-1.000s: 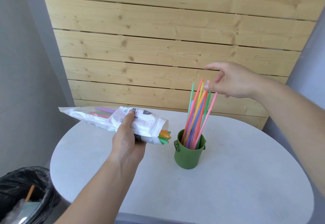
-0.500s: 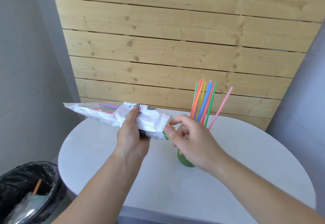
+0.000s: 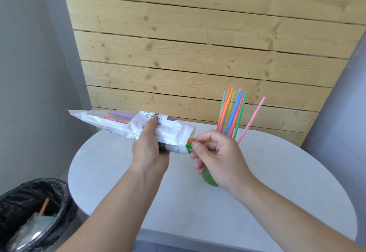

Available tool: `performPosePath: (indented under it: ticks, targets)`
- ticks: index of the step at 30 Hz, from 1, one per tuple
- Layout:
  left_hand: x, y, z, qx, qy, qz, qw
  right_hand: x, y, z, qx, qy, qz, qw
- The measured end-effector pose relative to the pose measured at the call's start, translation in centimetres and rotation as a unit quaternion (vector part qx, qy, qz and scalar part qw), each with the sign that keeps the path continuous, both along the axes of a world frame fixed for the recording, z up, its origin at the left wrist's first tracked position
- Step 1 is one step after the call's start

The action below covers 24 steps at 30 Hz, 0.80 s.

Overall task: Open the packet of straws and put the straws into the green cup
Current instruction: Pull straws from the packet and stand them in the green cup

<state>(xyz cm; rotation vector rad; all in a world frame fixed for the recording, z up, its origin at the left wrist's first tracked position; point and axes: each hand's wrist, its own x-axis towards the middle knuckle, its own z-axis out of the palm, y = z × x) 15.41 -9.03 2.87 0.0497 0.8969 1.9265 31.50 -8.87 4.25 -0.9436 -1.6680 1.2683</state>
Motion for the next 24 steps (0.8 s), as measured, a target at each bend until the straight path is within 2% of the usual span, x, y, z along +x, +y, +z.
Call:
performPosePath:
  ticks: [3, 10, 17, 21, 24]
  targets:
    - [-0.5, 0.1, 0.0, 0.0, 0.001, 0.015, 1.0, 0.8, 0.6, 0.2, -0.009, 0.012, -0.016, 1.0]
    - [-0.5, -0.2, 0.4, -0.006, 0.002, 0.045, 0.999, 1.1, 1.1, -0.3, -0.107, 0.033, -0.047, 0.993]
    - [-0.2, -0.5, 0.6, -0.014, 0.01, 0.051, 0.999, 0.7, 0.9, -0.4, -0.09, 0.063, -0.059, 0.992]
    - [-0.7, -0.5, 0.5, -0.002, 0.014, 0.041, 0.999, 1.5, 1.7, 0.2, -0.126, 0.097, -0.083, 0.984]
    - [-1.2, -0.5, 0.5, 0.003, 0.01, 0.04, 0.999, 3.2, 2.8, 1.4, -0.13, 0.071, -0.063, 0.987]
